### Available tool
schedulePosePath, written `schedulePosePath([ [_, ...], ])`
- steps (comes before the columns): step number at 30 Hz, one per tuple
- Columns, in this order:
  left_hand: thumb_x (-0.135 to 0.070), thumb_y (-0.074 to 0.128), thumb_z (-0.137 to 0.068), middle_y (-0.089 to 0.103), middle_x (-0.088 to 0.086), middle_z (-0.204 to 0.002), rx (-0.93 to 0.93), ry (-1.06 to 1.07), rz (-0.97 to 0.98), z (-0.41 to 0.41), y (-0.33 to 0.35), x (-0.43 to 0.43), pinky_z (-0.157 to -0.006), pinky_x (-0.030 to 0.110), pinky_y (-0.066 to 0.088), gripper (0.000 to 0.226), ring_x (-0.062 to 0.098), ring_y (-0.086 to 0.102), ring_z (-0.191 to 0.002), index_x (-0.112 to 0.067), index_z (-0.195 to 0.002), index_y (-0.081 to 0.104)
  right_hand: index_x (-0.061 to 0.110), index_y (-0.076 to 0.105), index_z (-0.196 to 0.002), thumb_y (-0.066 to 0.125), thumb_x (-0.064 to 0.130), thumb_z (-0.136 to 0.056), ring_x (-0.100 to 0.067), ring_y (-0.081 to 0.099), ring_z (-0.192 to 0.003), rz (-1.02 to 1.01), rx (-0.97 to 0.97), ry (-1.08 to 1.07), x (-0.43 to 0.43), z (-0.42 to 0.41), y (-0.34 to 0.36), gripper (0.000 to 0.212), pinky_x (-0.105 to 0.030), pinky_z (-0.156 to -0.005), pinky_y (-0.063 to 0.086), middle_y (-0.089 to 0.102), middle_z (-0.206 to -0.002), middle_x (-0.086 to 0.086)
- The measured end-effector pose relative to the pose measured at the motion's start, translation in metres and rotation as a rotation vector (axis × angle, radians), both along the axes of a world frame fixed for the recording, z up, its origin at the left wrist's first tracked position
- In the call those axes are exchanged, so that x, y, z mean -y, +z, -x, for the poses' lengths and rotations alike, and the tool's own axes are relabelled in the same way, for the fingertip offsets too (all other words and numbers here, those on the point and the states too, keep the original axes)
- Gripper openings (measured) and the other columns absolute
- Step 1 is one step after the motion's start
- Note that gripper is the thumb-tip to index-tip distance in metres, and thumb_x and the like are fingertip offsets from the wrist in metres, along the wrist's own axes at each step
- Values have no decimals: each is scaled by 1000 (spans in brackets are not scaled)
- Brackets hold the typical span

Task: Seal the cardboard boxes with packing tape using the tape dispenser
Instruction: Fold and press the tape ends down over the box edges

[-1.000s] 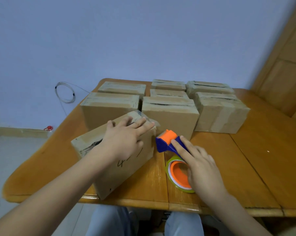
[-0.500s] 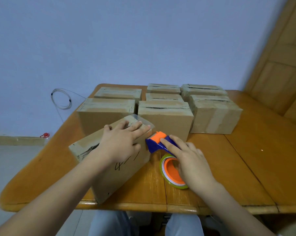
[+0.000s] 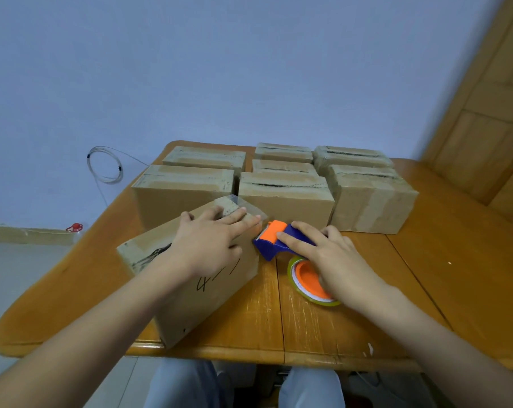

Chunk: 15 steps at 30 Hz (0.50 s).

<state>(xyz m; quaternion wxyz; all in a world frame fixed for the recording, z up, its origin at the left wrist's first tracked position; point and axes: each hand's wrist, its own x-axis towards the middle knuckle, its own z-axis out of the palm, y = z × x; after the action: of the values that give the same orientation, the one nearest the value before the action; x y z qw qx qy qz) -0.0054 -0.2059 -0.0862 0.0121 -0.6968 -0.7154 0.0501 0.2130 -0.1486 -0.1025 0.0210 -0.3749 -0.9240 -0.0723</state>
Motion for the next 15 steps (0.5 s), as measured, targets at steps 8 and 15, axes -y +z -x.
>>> schedulePosePath([
  [8,-40,31,-100,-2,-17,-160,36,5,5,1,2,3,-111,57,21,61,22,7,-148,-54,-146,-6,44,11,-149,42,15,-99,-35,29,-125,-58,194,116,-1,0,0,65,-46,-99,31,11,-157,-5],
  [15,-38,33,-100,0,-15,-161,45,-20,1,0,4,2,-112,59,19,62,23,6,-148,-50,-148,-3,47,10,-148,46,1,-91,-27,35,-122,28,44,-54,-9,-20,-11,82,-39,-97,38,16,-147,-4],
])
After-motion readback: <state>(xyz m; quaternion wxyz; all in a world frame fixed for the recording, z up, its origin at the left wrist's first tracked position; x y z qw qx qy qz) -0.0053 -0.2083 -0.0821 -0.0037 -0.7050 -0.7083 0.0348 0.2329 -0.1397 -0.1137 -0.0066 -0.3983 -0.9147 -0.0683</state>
